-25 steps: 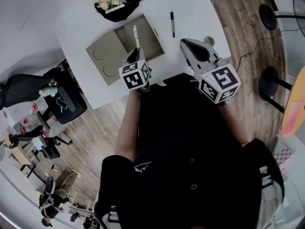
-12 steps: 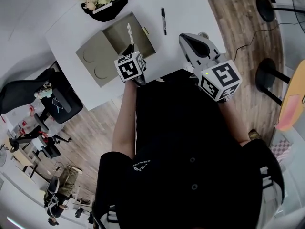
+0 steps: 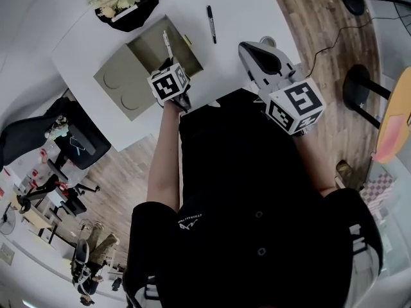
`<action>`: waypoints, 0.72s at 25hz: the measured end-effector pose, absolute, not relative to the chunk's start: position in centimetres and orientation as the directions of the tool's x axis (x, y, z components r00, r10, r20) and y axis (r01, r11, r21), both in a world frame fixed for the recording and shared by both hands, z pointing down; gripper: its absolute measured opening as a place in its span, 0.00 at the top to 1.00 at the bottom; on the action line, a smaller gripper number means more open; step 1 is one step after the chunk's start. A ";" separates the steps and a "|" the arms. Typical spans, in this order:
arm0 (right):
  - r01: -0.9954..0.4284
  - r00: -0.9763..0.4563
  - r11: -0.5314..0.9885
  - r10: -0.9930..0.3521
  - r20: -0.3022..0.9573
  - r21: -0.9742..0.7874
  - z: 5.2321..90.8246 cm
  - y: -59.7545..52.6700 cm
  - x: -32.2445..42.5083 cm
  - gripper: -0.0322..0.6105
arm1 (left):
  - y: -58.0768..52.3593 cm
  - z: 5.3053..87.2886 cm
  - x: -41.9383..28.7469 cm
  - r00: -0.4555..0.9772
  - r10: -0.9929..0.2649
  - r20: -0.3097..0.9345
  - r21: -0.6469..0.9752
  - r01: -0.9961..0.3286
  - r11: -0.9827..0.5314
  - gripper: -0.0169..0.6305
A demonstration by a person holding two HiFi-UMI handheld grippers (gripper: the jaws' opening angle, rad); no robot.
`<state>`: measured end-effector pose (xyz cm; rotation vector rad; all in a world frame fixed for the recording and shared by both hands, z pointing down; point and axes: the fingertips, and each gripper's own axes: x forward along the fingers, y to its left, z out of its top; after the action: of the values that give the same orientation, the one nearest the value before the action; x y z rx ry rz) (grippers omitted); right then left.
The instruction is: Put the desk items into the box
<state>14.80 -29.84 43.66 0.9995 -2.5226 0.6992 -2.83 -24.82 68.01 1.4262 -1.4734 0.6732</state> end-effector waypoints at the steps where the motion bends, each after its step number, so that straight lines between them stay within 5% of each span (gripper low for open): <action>1: -0.708 -0.695 0.630 -0.541 0.474 -0.318 43.7 -29.8 14.8 0.95 | -24.8 68.1 -2.9 0.124 -0.438 0.890 0.218 -0.961 0.171 0.88; 18: -0.743 -0.659 0.595 -0.569 0.491 -0.307 43.9 -28.9 15.9 0.95 | -24.3 70.0 -2.7 0.135 -0.406 0.904 0.222 -0.959 0.175 0.88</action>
<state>15.90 -28.94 43.92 1.0617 -2.4835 0.7069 -2.72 -24.29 70.02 1.4008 -1.4424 0.6930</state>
